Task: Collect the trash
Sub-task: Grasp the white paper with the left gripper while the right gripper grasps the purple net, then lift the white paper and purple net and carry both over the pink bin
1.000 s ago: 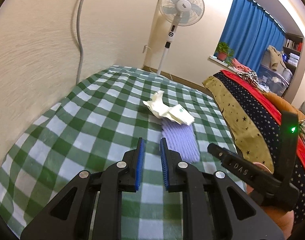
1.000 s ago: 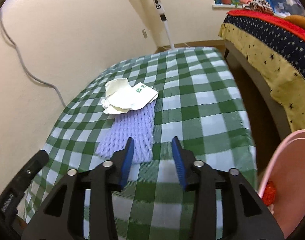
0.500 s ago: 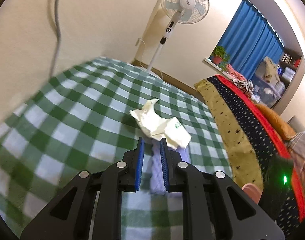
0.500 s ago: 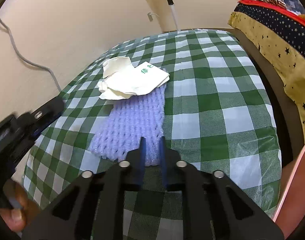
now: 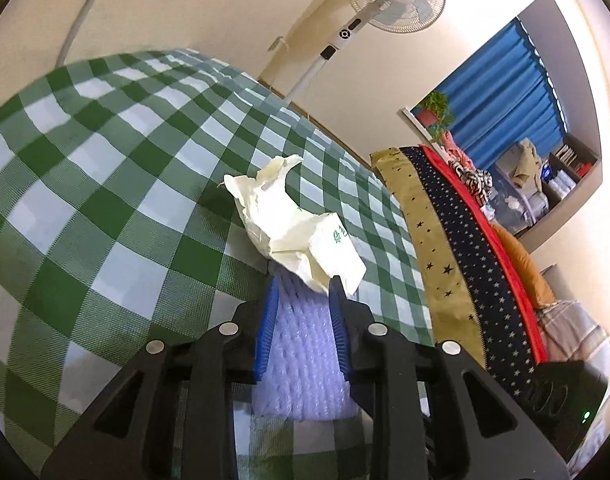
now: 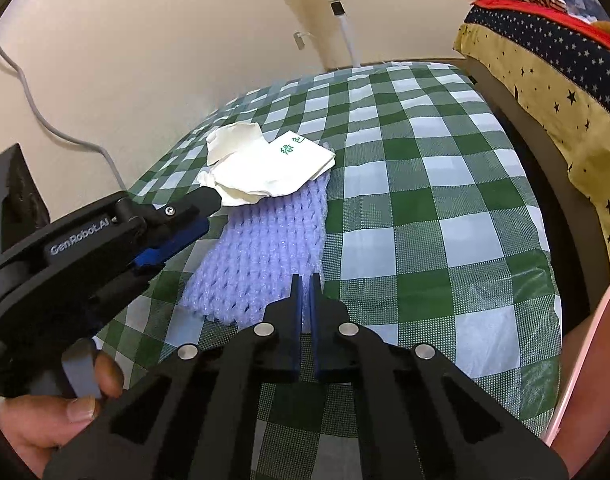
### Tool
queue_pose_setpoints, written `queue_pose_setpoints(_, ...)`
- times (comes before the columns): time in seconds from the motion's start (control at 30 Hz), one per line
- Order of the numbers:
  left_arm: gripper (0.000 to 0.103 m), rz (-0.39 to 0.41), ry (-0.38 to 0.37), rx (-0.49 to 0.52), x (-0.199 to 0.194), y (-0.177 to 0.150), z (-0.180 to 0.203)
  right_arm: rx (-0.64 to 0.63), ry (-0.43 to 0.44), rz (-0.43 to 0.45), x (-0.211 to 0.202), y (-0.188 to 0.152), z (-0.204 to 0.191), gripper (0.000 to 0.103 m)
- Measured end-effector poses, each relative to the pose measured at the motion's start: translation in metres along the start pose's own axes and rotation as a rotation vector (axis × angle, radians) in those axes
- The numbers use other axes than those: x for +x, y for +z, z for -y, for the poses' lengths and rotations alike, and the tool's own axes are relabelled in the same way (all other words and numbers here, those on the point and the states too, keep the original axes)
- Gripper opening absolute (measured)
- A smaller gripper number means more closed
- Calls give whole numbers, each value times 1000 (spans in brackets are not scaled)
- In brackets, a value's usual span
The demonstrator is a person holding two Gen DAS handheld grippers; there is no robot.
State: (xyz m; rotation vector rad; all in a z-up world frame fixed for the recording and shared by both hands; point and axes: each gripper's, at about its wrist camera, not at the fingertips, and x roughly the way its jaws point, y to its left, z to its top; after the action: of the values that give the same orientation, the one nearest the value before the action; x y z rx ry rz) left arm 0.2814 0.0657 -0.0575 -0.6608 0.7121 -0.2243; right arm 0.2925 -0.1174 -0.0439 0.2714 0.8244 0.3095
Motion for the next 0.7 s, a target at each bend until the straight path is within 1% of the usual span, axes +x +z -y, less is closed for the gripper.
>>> queue_pose_setpoints(0.13,25,-7,-11,-12,7,5,0,-3,14,-5,-1,-1,-1,3)
queue_pose_setpoints(0.17,12,-11,-18,-11,8,5,1,-3,14,-5,-1,-1,-1,3)
queue_pose_setpoints(0.2,6,-10,-15,-3,8,6,3,-1,15,-2,-1,-1,-1,3)
queue_pose_setpoints(0.27,4,14,26,31,-1,7,6,3,22,3,-2,-2,0,3)
queue_pose_setpoints(0.33,4,51,47,71,-17,9,12,7,28,9,-4,-2,1,3)
queue_pose_setpoints(0.4,4,98,89,114,-35,10,17,6,30,19,-6,-2,1,7)
queue_pose_setpoints(0.43,4,127,114,131,-46,11,19,3,19,22,-7,-2,0,10)
queue_pose_setpoints(0.5,4,173,156,140,-66,14,22,-2,5,17,-5,-2,-1,25)
queue_pose_setpoints(0.53,4,186,164,139,-72,17,21,-7,-4,16,-5,-2,-3,39)
queue_pose_setpoints(0.57,4,198,171,139,-80,19,22,-12,-14,14,-4,-1,-4,42)
queue_pose_setpoints(0.63,4,217,196,147,-96,20,27,-24,-37,-12,2,-1,-7,42)
queue_pose_setpoints(0.7,4,222,207,147,-108,19,32,-41,-39,-32,5,-2,-9,28)
